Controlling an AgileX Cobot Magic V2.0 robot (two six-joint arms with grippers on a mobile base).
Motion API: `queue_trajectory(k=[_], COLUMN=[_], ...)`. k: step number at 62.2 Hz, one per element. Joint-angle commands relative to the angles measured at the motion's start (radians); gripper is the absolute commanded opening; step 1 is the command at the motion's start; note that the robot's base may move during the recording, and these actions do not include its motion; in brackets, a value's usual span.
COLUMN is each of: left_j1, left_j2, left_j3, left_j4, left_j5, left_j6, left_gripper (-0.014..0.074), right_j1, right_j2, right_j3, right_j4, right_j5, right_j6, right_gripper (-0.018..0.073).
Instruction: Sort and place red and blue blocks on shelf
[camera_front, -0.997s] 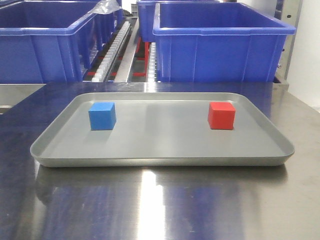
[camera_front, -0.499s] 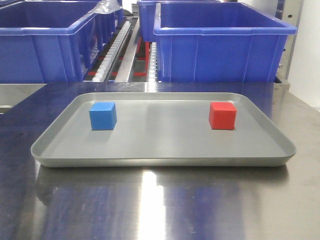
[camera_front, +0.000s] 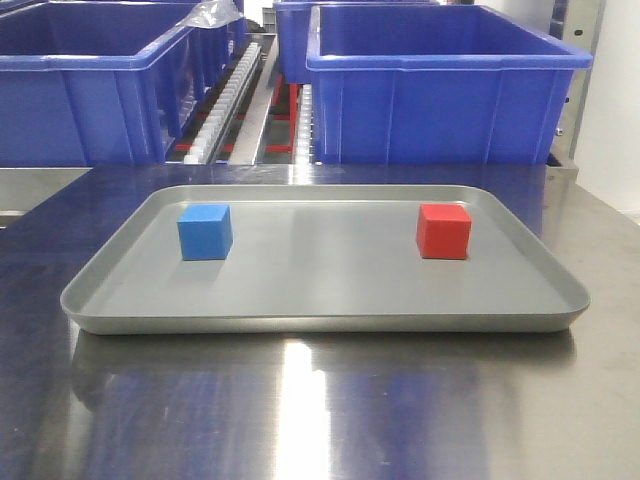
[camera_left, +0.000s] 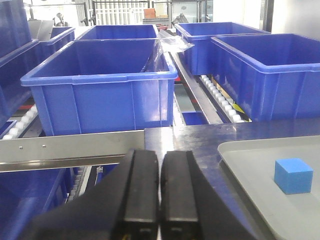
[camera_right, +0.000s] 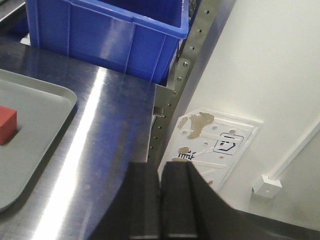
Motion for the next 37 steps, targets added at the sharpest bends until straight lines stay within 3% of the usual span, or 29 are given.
queue_trajectory(k=[1, 11, 24, 37], left_j1=[-0.007, -0.007, -0.007, -0.007], left_j2=[-0.017, -0.017, -0.017, -0.017], left_j3=[0.025, 0.025, 0.025, 0.025], left_j4=[-0.001, -0.001, -0.001, -0.001], left_j5=[-0.083, -0.083, -0.083, -0.083], left_j6=[0.001, 0.001, 0.001, 0.001], left_gripper=[0.0125, 0.0125, 0.0125, 0.0125], right_j1=[-0.002, 0.052, 0.208, 0.323], right_j2=[0.096, 0.293, 0.594, 0.877], right_j3=[-0.066, -0.182, -0.378, -0.608], right_j4=[-0.016, -0.008, -0.005, -0.001], right_j5=[-0.116, -0.097, -0.047, 0.208], right_j6=[-0.015, -0.005, 0.105, 0.362], right_gripper=[0.0056, 0.0056, 0.0056, 0.0057])
